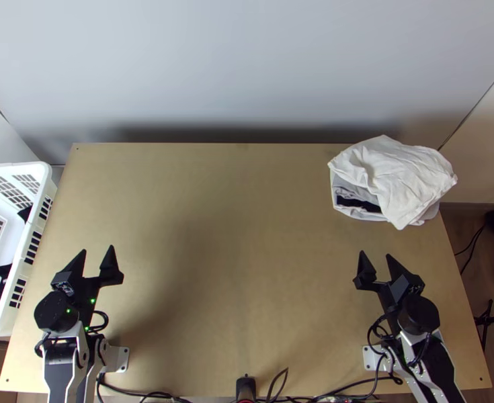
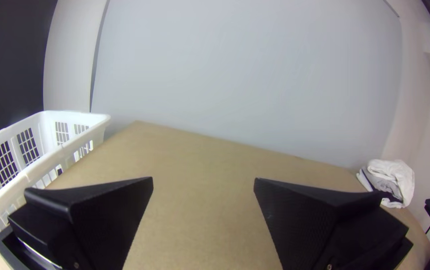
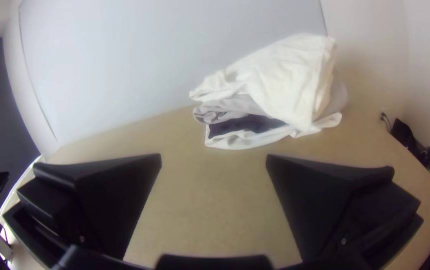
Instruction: Fold the t-shirt
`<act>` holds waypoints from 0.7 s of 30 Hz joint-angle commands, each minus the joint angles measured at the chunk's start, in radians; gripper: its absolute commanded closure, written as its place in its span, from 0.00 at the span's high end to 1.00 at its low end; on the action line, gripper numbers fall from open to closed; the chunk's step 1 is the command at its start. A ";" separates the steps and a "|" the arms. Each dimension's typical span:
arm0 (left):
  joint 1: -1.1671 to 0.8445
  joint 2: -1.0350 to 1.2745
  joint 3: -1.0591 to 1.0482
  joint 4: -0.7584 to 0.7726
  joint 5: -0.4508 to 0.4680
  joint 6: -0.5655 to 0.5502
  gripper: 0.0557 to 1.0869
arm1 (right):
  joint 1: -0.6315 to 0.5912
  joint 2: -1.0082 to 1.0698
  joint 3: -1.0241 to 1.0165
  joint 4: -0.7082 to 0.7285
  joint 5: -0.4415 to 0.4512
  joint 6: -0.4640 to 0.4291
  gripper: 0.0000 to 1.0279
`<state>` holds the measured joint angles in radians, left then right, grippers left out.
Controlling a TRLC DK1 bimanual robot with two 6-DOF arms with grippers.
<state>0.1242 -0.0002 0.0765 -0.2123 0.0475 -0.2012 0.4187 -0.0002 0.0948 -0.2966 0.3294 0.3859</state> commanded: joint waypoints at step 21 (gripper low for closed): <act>-0.028 0.000 0.000 -0.001 0.000 -0.006 0.95 | 0.003 -0.003 0.003 -0.024 -0.003 0.133 0.95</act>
<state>0.1154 -0.0006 0.0765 -0.2134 0.0471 -0.2012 0.4198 -0.0002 0.0948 -0.2966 0.3294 0.3992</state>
